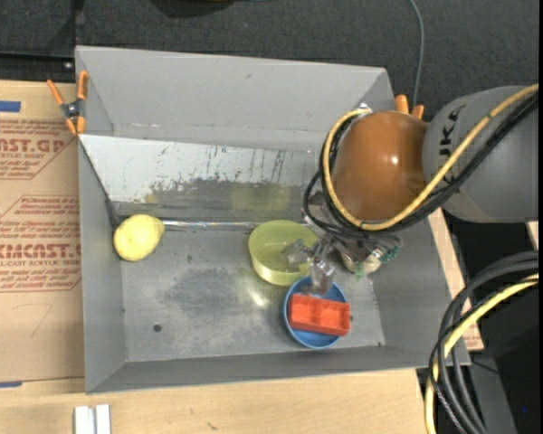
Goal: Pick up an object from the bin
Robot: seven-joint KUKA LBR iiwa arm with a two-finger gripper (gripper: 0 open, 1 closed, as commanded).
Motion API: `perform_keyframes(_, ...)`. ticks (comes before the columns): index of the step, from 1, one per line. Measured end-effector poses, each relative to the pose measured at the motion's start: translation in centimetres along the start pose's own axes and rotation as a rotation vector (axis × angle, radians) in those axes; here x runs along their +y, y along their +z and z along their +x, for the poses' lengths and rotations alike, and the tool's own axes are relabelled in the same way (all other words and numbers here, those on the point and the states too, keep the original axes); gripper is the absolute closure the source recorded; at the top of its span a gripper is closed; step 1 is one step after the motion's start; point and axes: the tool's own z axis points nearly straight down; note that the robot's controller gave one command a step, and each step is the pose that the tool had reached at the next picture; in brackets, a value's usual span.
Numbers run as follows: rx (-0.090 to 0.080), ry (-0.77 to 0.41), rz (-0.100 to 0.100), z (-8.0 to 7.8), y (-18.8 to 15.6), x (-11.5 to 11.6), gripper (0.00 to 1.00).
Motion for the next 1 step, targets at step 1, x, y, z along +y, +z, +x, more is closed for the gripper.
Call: perform_keyframes(1, -0.004, 0.003, 0.003, -0.10, -1.38, -0.07, 1.00)
